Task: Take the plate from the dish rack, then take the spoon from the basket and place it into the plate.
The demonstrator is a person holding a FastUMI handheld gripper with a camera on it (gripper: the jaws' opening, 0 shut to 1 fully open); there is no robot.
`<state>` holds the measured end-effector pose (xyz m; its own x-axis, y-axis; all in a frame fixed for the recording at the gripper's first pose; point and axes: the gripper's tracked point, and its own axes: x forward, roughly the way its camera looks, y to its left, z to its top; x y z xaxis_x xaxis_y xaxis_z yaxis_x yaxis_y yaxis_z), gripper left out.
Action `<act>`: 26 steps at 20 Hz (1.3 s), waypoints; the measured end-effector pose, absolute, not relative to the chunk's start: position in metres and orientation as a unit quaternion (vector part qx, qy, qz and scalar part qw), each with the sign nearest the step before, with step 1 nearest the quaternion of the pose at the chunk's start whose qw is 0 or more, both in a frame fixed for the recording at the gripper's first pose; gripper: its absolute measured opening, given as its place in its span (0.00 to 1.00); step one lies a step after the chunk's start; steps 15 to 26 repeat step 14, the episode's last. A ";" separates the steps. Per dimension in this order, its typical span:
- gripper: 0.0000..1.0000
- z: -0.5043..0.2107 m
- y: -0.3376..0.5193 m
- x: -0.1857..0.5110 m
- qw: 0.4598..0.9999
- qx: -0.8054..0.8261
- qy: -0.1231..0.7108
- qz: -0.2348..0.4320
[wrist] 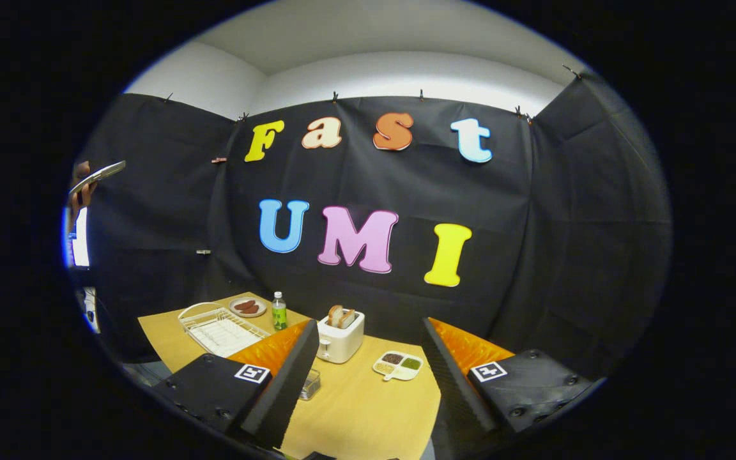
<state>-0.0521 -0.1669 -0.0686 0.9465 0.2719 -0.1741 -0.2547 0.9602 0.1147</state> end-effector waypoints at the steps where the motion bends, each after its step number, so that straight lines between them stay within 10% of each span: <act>1: 0.98 -0.062 -0.183 -0.060 0.987 0.037 0.085 0.129; 26: 0.98 -0.039 -0.240 -0.123 0.991 0.037 0.048 0.115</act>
